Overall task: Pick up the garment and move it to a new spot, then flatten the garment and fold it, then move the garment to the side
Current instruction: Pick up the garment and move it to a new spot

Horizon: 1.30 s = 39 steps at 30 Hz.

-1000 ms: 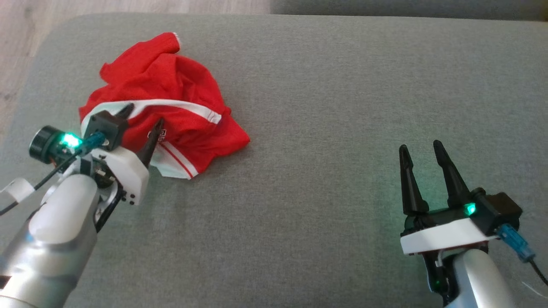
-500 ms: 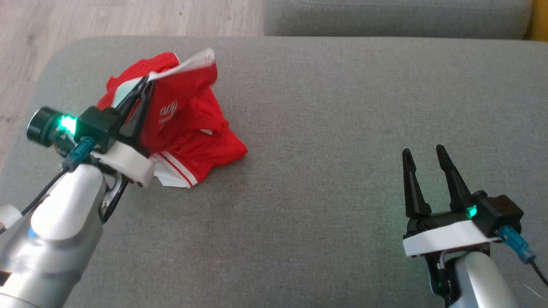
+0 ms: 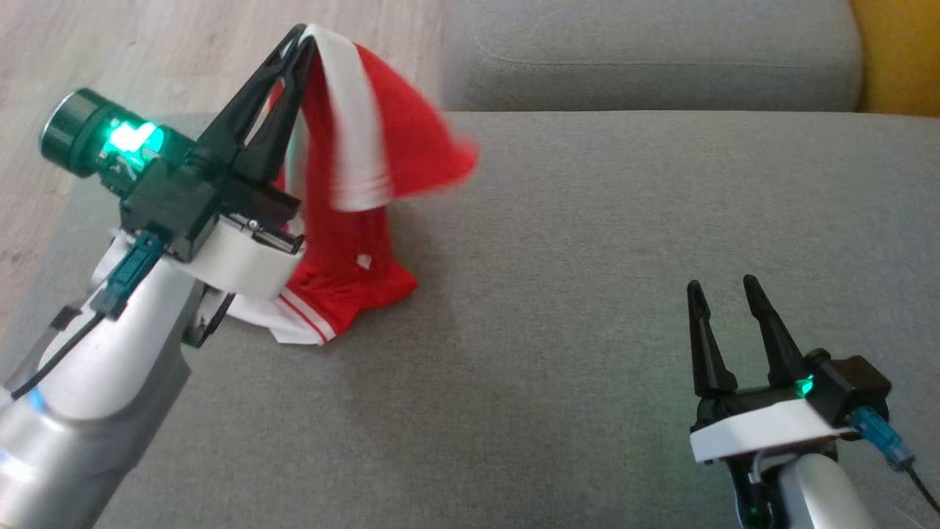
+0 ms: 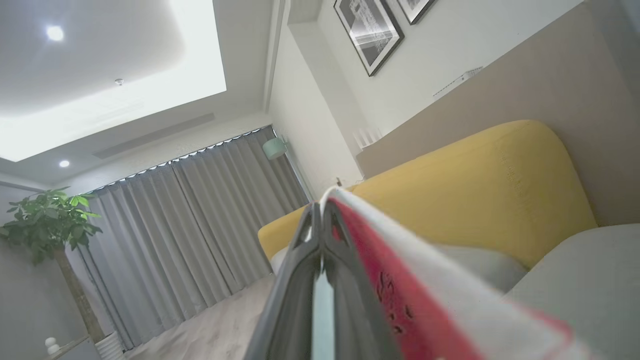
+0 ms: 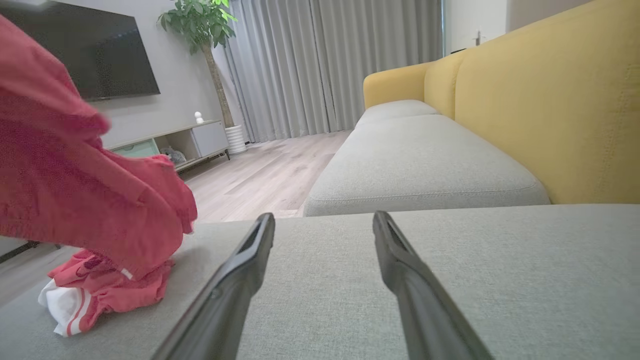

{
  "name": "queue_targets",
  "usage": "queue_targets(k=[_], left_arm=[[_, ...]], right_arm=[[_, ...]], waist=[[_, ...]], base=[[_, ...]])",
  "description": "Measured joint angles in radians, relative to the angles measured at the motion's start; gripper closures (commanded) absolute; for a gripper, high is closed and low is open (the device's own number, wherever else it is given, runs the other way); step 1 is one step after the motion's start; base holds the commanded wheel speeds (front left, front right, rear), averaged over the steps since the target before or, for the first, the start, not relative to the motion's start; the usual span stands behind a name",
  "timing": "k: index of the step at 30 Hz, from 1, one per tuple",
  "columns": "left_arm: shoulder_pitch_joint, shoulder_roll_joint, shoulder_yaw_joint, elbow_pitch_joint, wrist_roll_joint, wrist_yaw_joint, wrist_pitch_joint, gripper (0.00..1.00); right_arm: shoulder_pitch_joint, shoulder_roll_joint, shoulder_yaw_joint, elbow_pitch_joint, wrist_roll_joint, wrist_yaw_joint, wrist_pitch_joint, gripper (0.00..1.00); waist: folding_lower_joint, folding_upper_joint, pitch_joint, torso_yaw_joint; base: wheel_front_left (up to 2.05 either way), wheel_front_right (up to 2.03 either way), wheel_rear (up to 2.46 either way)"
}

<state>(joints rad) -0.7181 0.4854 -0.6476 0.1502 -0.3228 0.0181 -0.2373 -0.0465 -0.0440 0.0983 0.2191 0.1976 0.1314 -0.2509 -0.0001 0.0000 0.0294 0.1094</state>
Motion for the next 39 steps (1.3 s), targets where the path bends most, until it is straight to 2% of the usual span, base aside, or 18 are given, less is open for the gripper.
queue_targets(k=[8,13,20,23,28,29,32,33,36,37,38,39], left_arm=[[-0.018,0.007,-0.027,-0.195,0.016,0.003,0.062,1.00],[-0.070,-0.004,-0.040,-0.296,0.016,-0.001,0.107,1.00],[-0.125,-0.032,-0.075,-0.319,0.012,-0.023,0.191,1.00],[-0.128,-0.032,-0.089,-0.279,0.006,-0.032,0.221,1.00],[-0.162,-0.027,-0.124,-0.119,0.008,-0.077,0.257,1.00],[-0.193,-0.024,-0.127,-0.035,0.012,-0.090,0.258,1.00],[-0.259,-0.022,-0.139,0.092,0.035,-0.108,0.263,1.00],[-0.316,-0.022,-0.169,0.193,0.080,-0.117,0.272,1.00],[-0.374,-0.047,-0.194,0.345,0.097,-0.124,0.270,1.00],[-0.388,-0.061,-0.194,0.396,0.099,-0.124,0.259,0.09],[-0.399,-0.072,-0.194,0.438,0.103,-0.123,0.239,0.00],[-0.411,-0.084,-0.194,0.479,0.110,-0.121,0.222,0.00]], right_arm=[[0.000,0.000,-0.009,-0.002,0.015,0.000,0.000,0.00],[-0.003,0.000,-0.004,-0.009,0.032,0.000,0.000,0.00],[-0.008,0.000,-0.014,-0.033,0.054,0.000,0.000,0.00],[-0.016,0.000,-0.015,-0.041,0.066,0.000,0.000,0.00],[-0.055,0.000,0.013,-0.072,0.107,0.000,0.000,0.00],[-0.069,0.000,0.035,-0.086,0.125,0.000,0.000,0.00],[-0.084,0.000,0.066,-0.112,0.148,0.000,0.000,0.00],[-0.093,-0.001,0.079,-0.124,0.160,0.000,0.000,0.00],[-0.103,-0.001,0.097,-0.137,0.177,0.000,0.000,0.00],[-0.109,-0.001,0.104,-0.139,0.184,0.000,0.000,0.00],[-0.113,-0.001,0.113,-0.142,0.189,0.000,0.000,0.00],[-0.117,0.000,0.123,-0.144,0.193,0.000,0.000,0.00]], waist=[[0.0000,0.0000,-0.008,-0.059],[0.0001,0.0000,-0.002,-0.119],[0.0001,0.0000,0.018,-0.233],[0.0001,0.0000,0.030,-0.269],[0.0002,0.0000,0.077,-0.359],[0.0003,0.0000,0.104,-0.396],[0.0003,0.0000,0.151,-0.445],[0.0004,0.0000,0.184,-0.474],[0.0004,0.0000,0.233,-0.511],[0.0005,0.0000,0.249,-0.523],[0.0005,0.0000,0.263,-0.533],[0.0005,0.0000,0.276,-0.543]], base=[[0.00,0.00,0.00],[0.00,0.00,0.00],[0.00,0.00,0.00],[0.00,0.00,0.00],[0.00,0.00,0.00],[0.00,0.00,0.00],[0.00,0.00,0.00],[0.00,0.00,0.00],[0.00,0.00,0.00],[0.00,0.00,0.00],[0.00,0.00,0.00],[0.00,0.00,0.00]])
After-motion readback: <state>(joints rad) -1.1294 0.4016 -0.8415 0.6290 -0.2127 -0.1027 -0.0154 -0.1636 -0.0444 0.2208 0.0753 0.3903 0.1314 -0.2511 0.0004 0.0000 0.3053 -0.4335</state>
